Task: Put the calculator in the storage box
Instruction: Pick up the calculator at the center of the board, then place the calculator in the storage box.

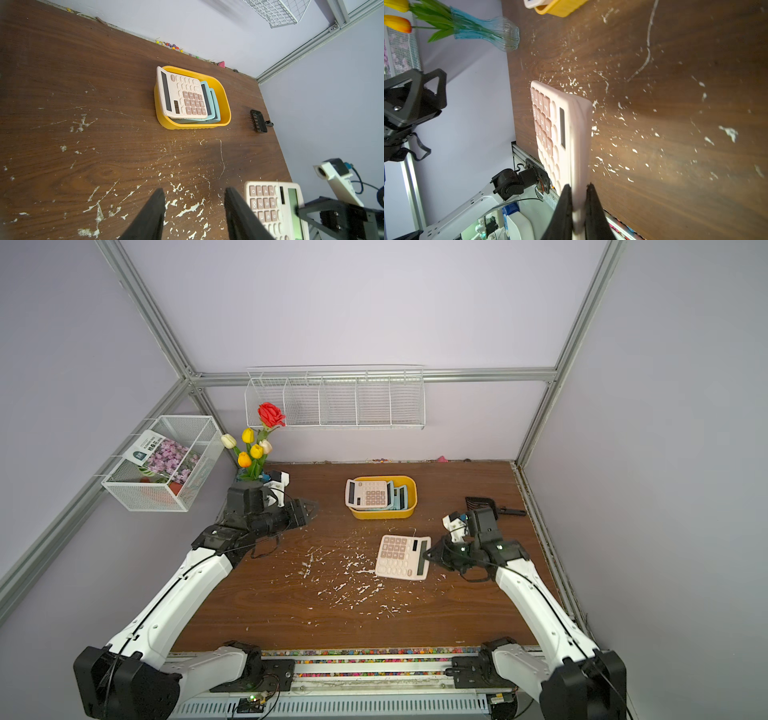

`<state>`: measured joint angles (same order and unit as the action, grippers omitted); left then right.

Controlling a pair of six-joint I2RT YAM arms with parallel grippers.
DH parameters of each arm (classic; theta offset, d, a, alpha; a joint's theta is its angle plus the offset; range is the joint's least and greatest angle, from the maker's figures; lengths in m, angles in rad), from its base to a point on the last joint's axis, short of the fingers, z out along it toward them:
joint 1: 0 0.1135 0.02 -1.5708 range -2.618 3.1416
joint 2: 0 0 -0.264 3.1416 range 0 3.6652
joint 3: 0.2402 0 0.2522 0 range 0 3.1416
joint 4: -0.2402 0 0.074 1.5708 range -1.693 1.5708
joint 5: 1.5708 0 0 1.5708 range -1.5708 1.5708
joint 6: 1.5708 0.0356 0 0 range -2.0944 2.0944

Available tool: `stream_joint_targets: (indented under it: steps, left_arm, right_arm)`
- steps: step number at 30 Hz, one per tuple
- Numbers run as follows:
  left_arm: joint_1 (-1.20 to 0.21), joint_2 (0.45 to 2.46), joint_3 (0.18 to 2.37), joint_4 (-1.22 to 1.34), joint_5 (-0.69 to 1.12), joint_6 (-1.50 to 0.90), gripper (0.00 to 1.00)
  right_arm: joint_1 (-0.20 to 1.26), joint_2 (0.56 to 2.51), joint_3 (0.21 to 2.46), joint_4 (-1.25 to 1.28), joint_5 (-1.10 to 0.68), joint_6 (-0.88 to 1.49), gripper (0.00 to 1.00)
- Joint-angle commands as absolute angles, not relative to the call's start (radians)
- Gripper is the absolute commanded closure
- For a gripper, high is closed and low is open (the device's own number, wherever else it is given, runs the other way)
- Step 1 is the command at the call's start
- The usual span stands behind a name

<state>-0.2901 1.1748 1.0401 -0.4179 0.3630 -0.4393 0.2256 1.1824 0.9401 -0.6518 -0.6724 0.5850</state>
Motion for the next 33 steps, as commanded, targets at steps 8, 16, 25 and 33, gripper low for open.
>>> stream_joint_targets:
  steps: [8, 16, 25, 33]
  left_arm:
    - [-0.289, 1.116, 1.027, -0.455, 0.355, -0.417, 0.49]
    - [-0.288, 1.104, 1.011, -0.456, 0.349, -0.416, 0.48]
    - [-0.284, 1.115, 1.015, -0.451, 0.354, -0.413, 0.48]
    - [-0.279, 1.129, 1.019, -0.446, 0.368, -0.412, 0.48]
  right_arm:
    - [0.211, 1.661, 1.480, -0.722, -0.828, 0.291, 1.00]
    - [0.213, 2.030, 1.919, -0.859, -0.896, 0.268, 1.00]
    - [0.213, 2.280, 2.204, -0.896, -0.911, 0.340, 1.00]
    - [0.213, 2.440, 2.433, -0.960, -0.915, 0.356, 1.00]
